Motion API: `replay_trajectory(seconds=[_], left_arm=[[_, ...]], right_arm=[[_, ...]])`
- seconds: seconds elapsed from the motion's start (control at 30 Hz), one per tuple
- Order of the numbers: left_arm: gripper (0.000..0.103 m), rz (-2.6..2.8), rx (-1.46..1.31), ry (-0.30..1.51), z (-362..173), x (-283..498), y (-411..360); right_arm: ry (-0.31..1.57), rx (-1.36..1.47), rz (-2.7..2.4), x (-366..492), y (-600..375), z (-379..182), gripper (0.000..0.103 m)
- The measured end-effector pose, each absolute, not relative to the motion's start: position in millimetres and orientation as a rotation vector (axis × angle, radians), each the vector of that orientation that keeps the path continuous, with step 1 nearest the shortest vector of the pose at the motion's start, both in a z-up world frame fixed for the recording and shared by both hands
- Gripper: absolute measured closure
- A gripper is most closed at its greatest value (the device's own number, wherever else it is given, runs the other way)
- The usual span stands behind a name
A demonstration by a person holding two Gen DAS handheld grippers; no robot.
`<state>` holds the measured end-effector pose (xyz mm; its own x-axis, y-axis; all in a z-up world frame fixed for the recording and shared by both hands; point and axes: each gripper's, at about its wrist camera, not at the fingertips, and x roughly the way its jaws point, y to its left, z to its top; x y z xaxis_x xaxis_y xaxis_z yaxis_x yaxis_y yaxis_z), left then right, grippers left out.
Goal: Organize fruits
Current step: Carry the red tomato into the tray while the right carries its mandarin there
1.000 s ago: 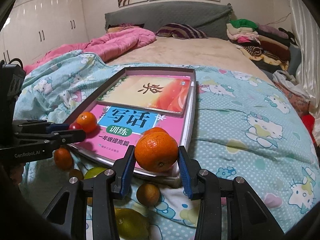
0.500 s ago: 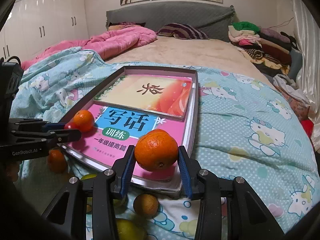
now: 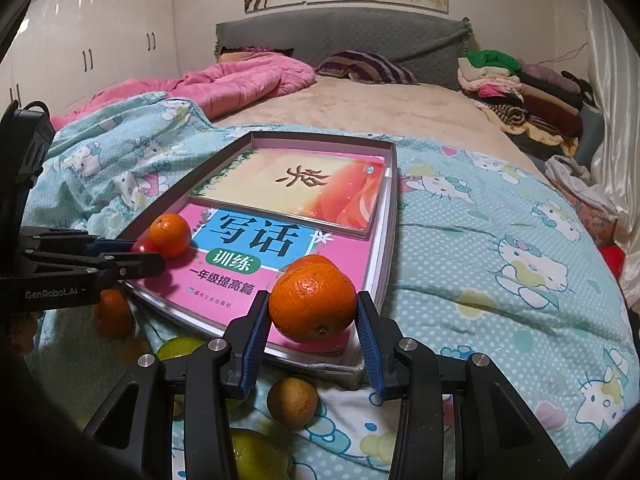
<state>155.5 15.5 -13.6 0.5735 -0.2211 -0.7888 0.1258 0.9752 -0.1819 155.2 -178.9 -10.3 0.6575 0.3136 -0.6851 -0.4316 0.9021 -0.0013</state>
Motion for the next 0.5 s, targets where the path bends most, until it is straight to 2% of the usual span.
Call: replay_trajectory(seconds=[0.4,0.5], left_arm=[[0.072,-0.203,-0.114,0.946,-16,156,16],[0.072,-0.203,-0.112,0.95,-17,156,15]], right_arm=[[0.712,-0.153,0.42,150,-184,-7,0.058],[0.703,-0.141,0.403,149,-188,-5,0.053]])
